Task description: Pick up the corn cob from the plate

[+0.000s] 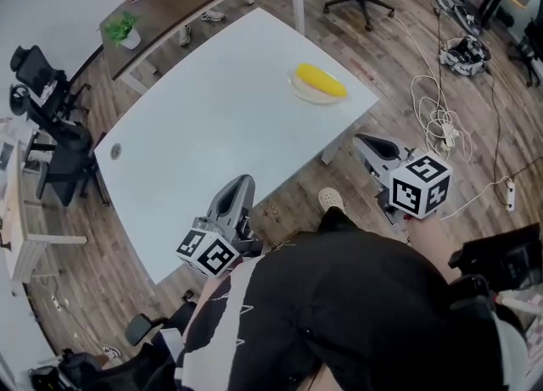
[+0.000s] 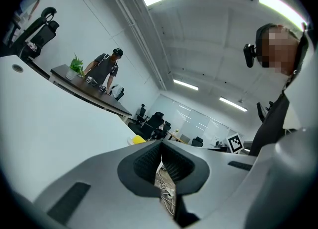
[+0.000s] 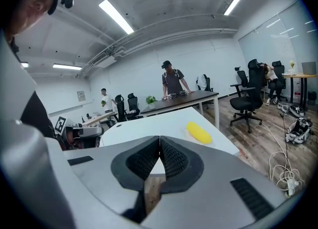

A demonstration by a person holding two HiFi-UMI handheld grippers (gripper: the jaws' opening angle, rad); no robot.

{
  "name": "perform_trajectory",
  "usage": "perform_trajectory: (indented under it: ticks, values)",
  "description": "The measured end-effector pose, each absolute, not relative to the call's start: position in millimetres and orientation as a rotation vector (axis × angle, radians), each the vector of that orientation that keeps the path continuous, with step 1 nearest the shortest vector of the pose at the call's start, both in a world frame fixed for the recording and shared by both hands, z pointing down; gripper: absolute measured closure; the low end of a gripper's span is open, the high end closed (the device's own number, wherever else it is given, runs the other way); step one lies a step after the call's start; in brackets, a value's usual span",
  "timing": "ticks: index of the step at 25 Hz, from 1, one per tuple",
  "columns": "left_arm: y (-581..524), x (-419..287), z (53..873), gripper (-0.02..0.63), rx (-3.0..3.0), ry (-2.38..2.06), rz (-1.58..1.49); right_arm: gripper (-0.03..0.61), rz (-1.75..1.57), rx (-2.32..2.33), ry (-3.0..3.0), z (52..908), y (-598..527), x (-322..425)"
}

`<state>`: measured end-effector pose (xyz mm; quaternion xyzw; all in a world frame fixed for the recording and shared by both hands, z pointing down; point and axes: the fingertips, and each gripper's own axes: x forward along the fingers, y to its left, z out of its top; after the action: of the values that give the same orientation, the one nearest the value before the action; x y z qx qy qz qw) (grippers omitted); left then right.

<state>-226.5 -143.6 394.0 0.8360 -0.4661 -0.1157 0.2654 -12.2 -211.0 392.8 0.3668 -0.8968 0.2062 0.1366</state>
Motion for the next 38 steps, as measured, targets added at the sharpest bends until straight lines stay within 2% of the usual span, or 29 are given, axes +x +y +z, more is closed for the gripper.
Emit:
perform_trajectory:
  ticks: [20,29,38]
  values:
    - [-293,-222,392,0.598,2.127,-1.495,-0.393,0.563,0.563,0.757,-2.653,400,-411,-31]
    - [-340,-205,409,0.598,2.060,-1.552,-0.400,0.563,0.621,0.605,-2.623,432,-458,-34]
    - [-332,-198,445,0.598,1.911,-1.591,-0.342,0.563,0.683,0.495,-2.604,468,-477,-43]
